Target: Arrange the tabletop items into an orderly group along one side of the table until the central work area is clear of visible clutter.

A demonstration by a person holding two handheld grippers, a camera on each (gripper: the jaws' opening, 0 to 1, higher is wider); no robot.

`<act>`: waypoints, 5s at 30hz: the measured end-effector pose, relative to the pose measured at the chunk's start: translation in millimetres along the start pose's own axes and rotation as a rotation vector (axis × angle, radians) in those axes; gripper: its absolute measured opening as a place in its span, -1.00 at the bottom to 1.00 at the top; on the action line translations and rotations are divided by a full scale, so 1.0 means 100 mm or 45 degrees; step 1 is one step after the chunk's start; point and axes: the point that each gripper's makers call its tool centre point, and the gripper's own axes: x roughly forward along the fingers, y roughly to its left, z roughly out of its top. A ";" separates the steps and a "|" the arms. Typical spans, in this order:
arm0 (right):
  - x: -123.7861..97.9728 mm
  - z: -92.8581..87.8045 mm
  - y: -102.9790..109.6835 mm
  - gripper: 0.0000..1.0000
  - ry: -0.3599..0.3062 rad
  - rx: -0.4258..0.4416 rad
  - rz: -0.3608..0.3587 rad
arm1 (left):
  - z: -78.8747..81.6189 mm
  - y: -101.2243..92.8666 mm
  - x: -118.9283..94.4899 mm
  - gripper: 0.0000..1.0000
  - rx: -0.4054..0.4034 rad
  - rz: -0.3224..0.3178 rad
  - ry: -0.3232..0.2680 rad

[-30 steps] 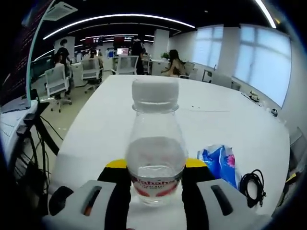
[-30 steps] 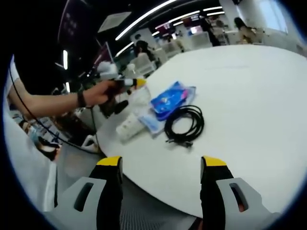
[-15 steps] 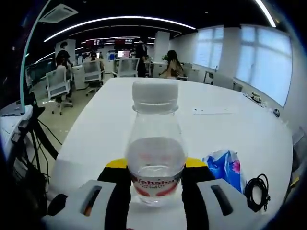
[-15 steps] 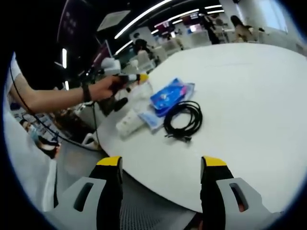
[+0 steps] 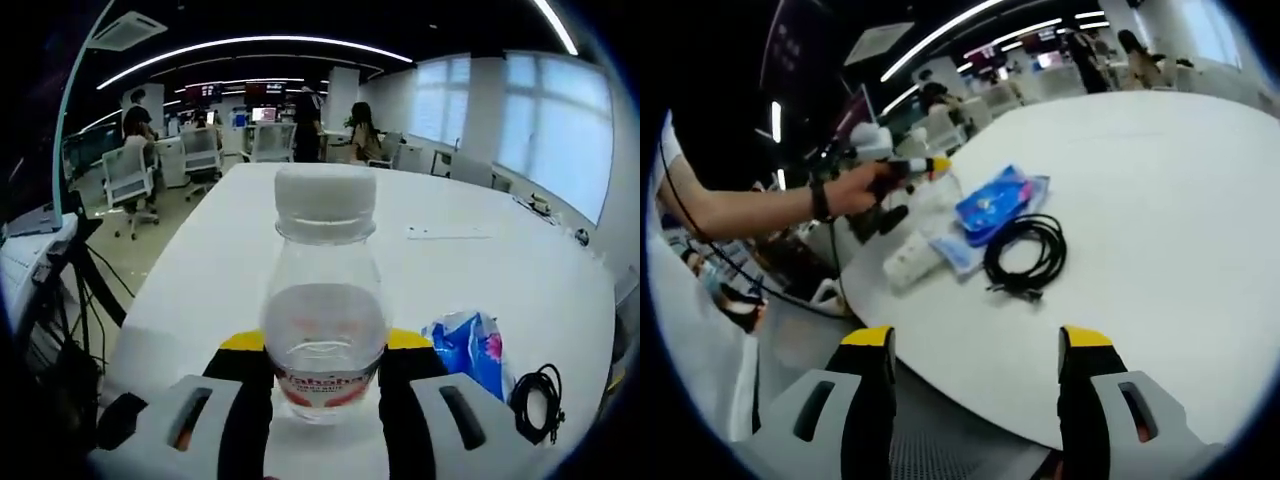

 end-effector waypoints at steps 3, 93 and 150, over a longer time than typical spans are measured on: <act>0.01 0.01 0.00 0.29 -0.002 -0.001 0.003 | -0.02 -0.03 -0.04 -0.20 0.014 0.009 -0.002; 0.28 0.14 0.18 0.30 -0.042 -0.058 0.115 | -0.69 -0.41 -1.58 -0.09 0.048 -0.196 0.070; 1.10 0.63 -0.67 0.13 0.038 -0.082 -0.009 | -0.79 -0.40 -1.86 -0.08 0.020 -0.195 0.075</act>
